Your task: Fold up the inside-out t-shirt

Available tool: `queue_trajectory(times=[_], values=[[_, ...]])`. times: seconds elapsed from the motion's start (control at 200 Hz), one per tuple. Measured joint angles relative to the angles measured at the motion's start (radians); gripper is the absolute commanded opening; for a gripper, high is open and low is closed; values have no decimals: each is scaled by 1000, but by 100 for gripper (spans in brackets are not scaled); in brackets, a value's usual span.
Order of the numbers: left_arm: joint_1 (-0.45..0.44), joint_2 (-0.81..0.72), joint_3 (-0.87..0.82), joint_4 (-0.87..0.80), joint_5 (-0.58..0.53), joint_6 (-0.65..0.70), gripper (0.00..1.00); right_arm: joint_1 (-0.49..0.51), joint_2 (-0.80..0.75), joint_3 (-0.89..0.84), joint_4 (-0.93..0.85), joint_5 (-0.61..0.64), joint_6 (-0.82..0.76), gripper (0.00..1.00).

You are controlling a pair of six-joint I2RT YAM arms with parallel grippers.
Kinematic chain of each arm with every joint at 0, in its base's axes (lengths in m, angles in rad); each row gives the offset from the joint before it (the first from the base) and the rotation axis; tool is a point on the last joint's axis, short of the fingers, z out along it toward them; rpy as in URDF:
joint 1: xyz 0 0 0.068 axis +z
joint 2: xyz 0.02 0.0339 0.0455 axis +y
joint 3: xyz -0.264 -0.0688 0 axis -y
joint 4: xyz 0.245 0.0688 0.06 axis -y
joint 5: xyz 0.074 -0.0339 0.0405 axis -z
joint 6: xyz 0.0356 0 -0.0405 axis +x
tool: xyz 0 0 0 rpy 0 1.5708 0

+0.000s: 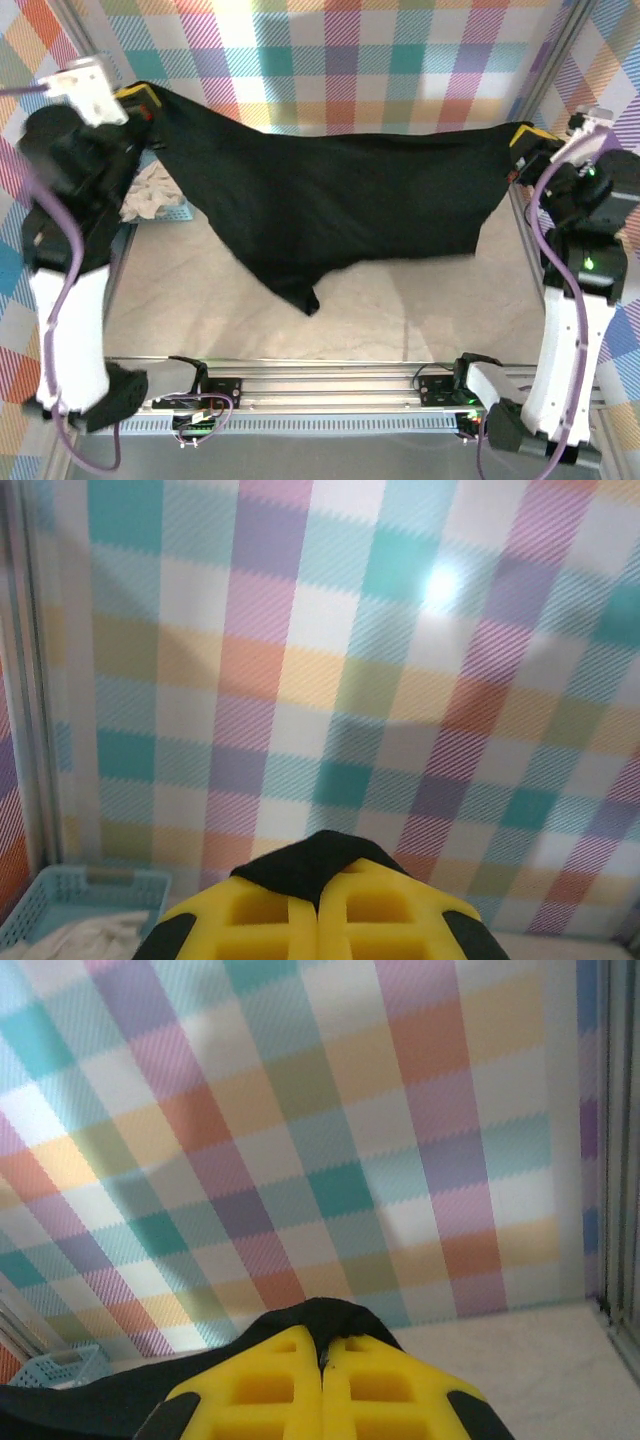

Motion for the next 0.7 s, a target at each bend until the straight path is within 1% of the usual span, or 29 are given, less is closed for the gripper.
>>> queue_trajectory(times=[0.165, 0.23, 0.325, 0.43, 0.515, 0.635, 0.7], values=[[0, -191, -8, 21, 54, -19, 0, 0, -133, 61, -43, 0, -11, 0], [0, -230, 20, 20, 70, -23, 0, 0, -172, 109, -67, -3, -19, 0], [0, -248, 76, 18, 93, -27, 0, 0, -198, 186, -98, -4, -30, 0], [0, -239, 155, 11, 108, -27, 0, 0, -203, 277, -140, -7, -37, 0], [0, -202, 262, -10, 116, -26, 0, 0, -202, 338, -167, -8, -44, 0], [0, -101, 421, -21, 100, -17, 0, 0, -189, 395, -173, -13, -54, 0], [0, -35, 475, -17, 79, -3, 0, 0, -169, 401, -171, -21, -59, 0]])
